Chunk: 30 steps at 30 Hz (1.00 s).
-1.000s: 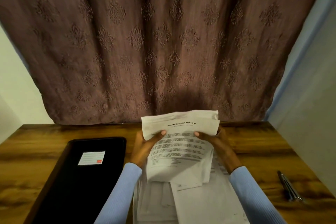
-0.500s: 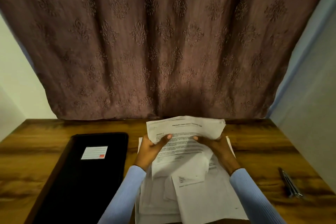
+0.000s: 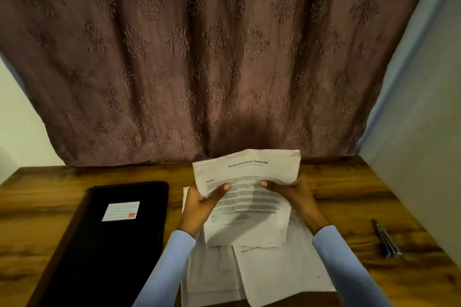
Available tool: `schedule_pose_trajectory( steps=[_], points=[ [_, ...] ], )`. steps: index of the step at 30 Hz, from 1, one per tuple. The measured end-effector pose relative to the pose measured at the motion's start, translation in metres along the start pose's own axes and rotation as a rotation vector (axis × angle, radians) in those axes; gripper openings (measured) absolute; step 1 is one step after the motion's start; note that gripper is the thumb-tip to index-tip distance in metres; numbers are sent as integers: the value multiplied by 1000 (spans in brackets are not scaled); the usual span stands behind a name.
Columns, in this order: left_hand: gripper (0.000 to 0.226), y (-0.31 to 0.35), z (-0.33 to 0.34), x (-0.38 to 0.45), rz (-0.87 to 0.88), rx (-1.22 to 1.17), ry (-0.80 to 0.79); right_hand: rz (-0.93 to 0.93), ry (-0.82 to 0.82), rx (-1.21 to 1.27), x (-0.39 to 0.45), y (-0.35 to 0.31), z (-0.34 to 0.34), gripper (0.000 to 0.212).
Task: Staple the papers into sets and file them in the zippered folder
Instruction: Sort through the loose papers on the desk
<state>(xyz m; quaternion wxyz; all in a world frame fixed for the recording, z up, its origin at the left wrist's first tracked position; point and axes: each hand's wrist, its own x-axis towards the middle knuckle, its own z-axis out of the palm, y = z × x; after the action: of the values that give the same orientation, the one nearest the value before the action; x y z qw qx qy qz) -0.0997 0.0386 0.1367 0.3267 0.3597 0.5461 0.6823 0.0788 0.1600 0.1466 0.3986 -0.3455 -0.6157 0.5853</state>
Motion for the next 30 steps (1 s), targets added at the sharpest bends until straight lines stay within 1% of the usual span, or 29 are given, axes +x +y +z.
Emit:
schedule_pose_trajectory(
  steps=[2, 4, 7, 10, 13, 14, 15, 17, 19, 20, 21, 23, 25, 27, 28, 29, 30],
  points=[
    [28, -10, 0, -3, -19, 39, 5, 25, 20, 12, -4, 10, 1, 45],
    [25, -16, 3, -4, -27, 66, 37, 51, 40, 26, -7, 19, 1, 45],
    [16, -7, 7, -1, -34, -1, 109, 74, 18, 19, -4, 23, -5, 37],
    [15, 3, -2, 3, 2, -85, 243, 149, -26, 30, -2, 27, -16, 30],
    [25, -2, -16, 4, -5, -145, 390, 197, 4, -4, -5, 31, -26, 35],
    [21, -3, -18, 3, -24, -173, 424, 221, 24, 14, -7, 33, -26, 37],
    [16, -4, -19, 2, -40, -207, 449, 243, 37, 66, -10, 35, -24, 38],
    [13, -6, -18, -2, -71, -277, 489, 302, 36, 304, -16, 42, -15, 41],
    [20, -9, -13, -4, -105, -314, 543, 400, 49, 534, -21, 49, -2, 43],
    [28, -14, -10, -5, -116, -337, 560, 430, 57, 574, -23, 51, 4, 42],
    [34, -17, -8, -7, -135, -371, 565, 423, 63, 557, -24, 52, 11, 40],
    [37, -22, -6, -11, -183, -420, 535, 365, 113, 437, -25, 50, 18, 40],
    [33, -22, -12, -16, -230, -402, 451, 296, 142, 356, -22, 44, 17, 41],
    [29, -19, -31, -19, -261, -460, 351, 256, 98, 290, -18, 39, 7, 45],
    [35, -16, -46, -19, -287, -552, 313, 258, 67, 260, -16, 35, 0, 47],
    [50, -12, -62, -19, -324, -664, 277, 267, 38, 233, -14, 33, -7, 47],
    [71, -9, -78, -17, -366, -746, 230, 280, 21, 205, -13, 31, -14, 45]
  ],
)
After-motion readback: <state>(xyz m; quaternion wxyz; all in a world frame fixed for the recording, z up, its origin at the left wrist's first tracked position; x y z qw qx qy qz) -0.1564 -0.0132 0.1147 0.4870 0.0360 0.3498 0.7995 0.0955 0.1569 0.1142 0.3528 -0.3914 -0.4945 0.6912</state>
